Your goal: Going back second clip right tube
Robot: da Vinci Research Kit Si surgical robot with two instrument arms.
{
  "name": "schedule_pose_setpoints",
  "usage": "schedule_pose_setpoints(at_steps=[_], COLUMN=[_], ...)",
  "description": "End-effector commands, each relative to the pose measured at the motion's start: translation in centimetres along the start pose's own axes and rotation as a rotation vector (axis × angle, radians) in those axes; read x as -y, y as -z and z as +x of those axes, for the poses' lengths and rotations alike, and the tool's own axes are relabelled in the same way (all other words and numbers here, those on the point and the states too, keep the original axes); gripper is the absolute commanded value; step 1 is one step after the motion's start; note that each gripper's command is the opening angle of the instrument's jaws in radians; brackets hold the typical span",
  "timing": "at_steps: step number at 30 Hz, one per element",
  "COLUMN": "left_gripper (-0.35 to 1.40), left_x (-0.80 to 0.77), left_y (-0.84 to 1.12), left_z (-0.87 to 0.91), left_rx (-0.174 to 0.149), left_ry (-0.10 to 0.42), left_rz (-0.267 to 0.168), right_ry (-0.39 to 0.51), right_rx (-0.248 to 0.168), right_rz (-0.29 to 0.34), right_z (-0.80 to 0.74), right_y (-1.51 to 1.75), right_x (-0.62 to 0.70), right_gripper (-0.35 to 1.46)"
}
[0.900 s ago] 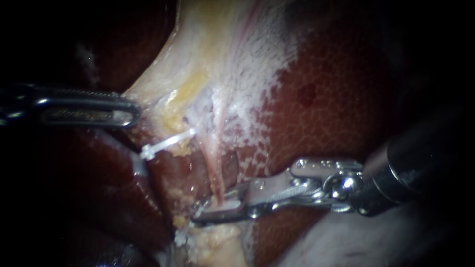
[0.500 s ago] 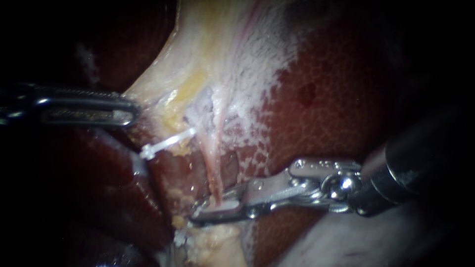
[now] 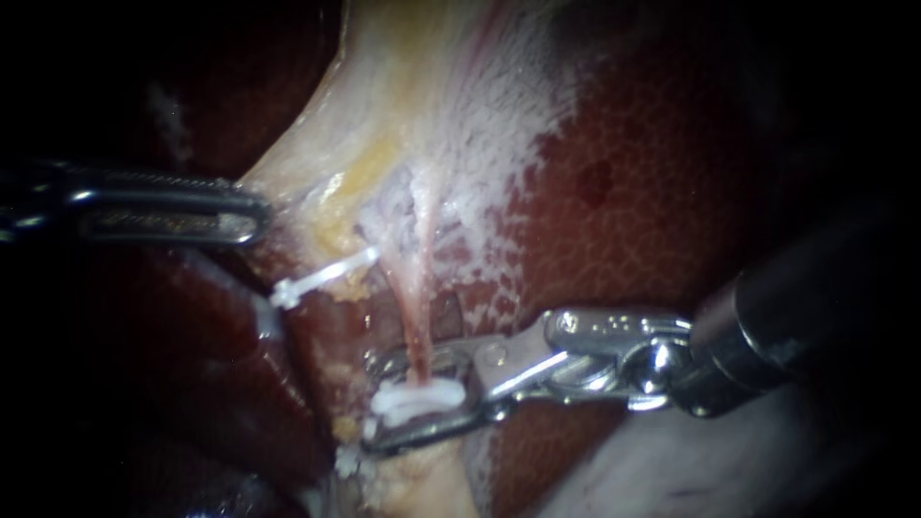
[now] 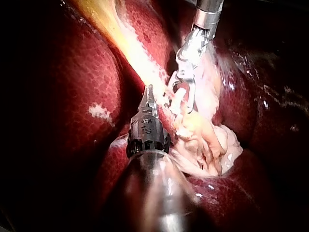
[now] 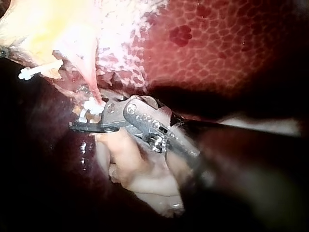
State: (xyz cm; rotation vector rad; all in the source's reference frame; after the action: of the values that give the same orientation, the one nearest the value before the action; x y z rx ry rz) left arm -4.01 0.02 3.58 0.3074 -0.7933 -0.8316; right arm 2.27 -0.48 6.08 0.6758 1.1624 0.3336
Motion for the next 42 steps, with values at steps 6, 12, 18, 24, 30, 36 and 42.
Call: schedule_pose_setpoints(at_steps=[6,12,18,24,30,36,42], left_gripper=[-0.35,-0.35,-0.35,-0.35,-0.35,-0.35,-0.35], left_x=[0.0,-0.03,-0.03,-0.05,-0.08,-0.12,-0.14], left_y=[0.01,0.01,0.01,0.01,-0.01,-0.04,-0.05], left_z=[0.01,0.03,0.04,0.05,0.07,0.09,0.1], left_rx=[0.0,0.0,0.0,0.0,0.001,0.001,0.001], left_ry=[-0.001,-0.002,-0.002,-0.002,-0.003,-0.003,-0.004], left_rz=[0.0,0.001,0.001,-0.002,-0.002,-0.005,-0.006], right_ry=[0.035,0.063,0.1,0.171,0.26,0.332,0.35], right_rx=[-0.004,-0.013,-0.017,-0.022,-0.024,-0.023,-0.023], right_rz=[-0.015,-0.037,-0.053,-0.071,-0.084,-0.078,-0.074], right_z=[-0.03,-0.13,-0.2,-0.14,-0.07,-0.04,-0.06], right_y=[0.07,0.3,0.59,0.91,1.21,1.43,1.52], right_x=[-0.01,-0.04,-0.05,-0.04,-0.03,-0.02,0.0], right_gripper=[0.6,0.6,0.6,0.6,0.6,0.6,0.6])
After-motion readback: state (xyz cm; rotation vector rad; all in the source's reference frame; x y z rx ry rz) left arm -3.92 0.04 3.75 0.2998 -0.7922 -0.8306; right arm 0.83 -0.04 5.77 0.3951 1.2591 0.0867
